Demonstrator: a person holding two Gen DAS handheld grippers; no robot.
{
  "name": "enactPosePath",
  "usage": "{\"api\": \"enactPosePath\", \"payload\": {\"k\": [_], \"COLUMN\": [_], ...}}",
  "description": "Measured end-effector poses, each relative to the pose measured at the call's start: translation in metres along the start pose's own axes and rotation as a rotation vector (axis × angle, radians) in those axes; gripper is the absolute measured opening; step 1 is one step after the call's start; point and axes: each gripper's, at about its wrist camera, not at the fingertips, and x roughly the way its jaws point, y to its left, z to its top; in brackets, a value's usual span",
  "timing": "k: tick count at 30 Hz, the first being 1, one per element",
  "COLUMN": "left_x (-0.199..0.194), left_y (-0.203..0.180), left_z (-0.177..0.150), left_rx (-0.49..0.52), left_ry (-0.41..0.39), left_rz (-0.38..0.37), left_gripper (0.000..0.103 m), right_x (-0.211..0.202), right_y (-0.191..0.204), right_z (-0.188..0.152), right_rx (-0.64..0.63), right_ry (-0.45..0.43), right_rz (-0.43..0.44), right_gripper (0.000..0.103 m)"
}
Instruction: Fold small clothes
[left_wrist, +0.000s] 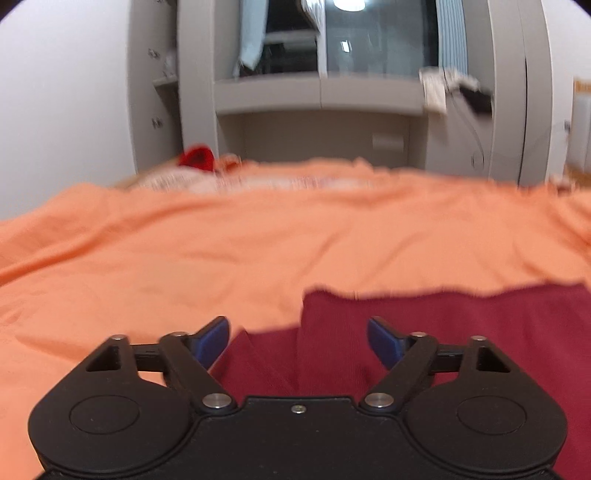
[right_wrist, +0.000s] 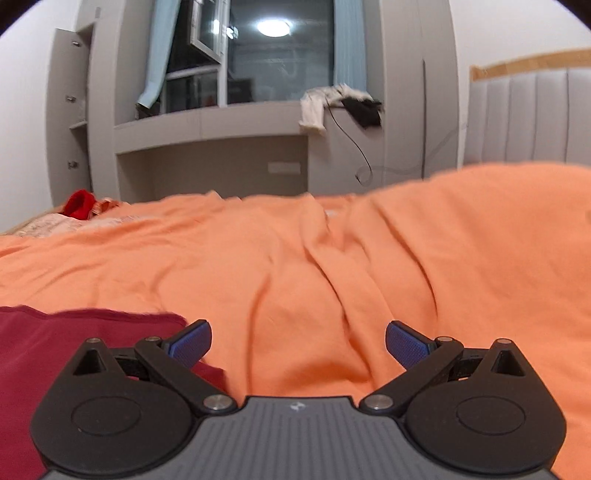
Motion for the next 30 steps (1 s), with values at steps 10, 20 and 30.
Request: {"api": "enactPosePath", "payload": {"k": [10, 20, 30], "left_x": [-0.076, -0.132, -0.165], "left_y": [0.027, 0.039, 0.034], "left_z": [-0.006, -0.051, -0.102], "left_rx": [-0.157, -0.224, -0.309], "left_ry": [-0.163, -0.182, -0.091], "left_rz": [0.019, -0.008, -0.144], "left_gripper": [0.102, 0.102, 0.102], "right_x": [-0.064, -0.091, -0.100], "right_y": [0.038, 0.086, 0.139], "right_z": [0.007, -0.015, -0.047], "right_rx": [0.000, -0.027, -0.164], "right_ry": [-0.121, -0.137, -0.101], "right_rz": [0.119, 0.219, 0.285], "right_gripper": [0.103, 0.103, 0.103]}}
